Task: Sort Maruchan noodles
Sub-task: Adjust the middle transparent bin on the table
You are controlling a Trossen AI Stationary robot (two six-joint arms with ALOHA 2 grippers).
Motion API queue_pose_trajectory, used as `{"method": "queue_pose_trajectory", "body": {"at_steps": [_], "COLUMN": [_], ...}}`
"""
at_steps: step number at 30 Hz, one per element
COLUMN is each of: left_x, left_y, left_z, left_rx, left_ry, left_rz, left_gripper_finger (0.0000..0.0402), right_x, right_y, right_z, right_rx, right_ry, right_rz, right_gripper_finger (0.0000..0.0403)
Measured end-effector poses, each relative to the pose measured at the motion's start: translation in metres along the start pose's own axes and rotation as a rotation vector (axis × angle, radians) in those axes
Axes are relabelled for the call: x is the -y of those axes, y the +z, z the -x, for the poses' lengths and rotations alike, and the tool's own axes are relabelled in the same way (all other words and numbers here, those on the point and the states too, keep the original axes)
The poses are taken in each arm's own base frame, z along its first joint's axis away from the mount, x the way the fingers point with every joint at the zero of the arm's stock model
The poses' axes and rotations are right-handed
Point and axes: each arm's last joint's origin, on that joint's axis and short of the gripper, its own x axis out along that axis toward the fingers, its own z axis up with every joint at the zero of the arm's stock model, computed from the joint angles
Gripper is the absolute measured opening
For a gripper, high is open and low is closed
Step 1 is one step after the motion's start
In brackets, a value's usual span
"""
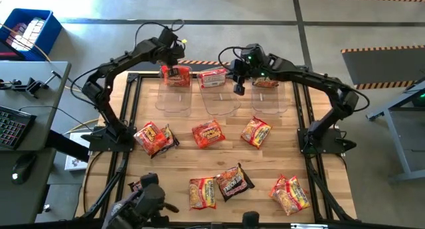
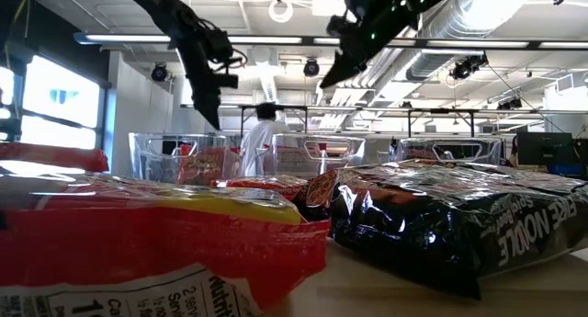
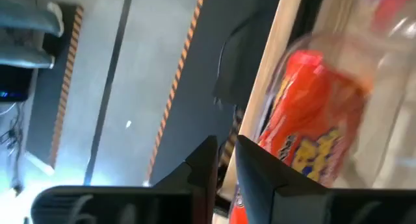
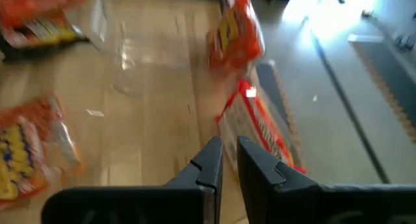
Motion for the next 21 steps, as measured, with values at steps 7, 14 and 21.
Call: {"method": "queue_pose_trajectory", "body": {"at_steps": [7, 14, 21], "left_x": [0.008, 0.048, 0.075], "left_y": [0.01, 0.038, 0.057], "left_z": [0.023, 0.024, 0.019], "left_rx": [0.149, 0.238, 0.264], "left_ry": [-0.095, -0.252, -0.295], "left_rz": [0.067, -0.09, -0.17], "left_gripper_finger": [0.0009, 0.0003, 0.0003], "right_x": [0.02, 0.032, 0.036], "right_y": [-0.035, -0.074, -0.08], "right_z": [-0.048, -0.094, -0.098], "right_rx": [-0.119, -0.221, -0.287], "right_ry": [0.028, 0.046, -0.081], "right_rz": [-0.034, -0.087, -0.196], "right_gripper_finger": [0.002, 0.0001, 0.0001]}}
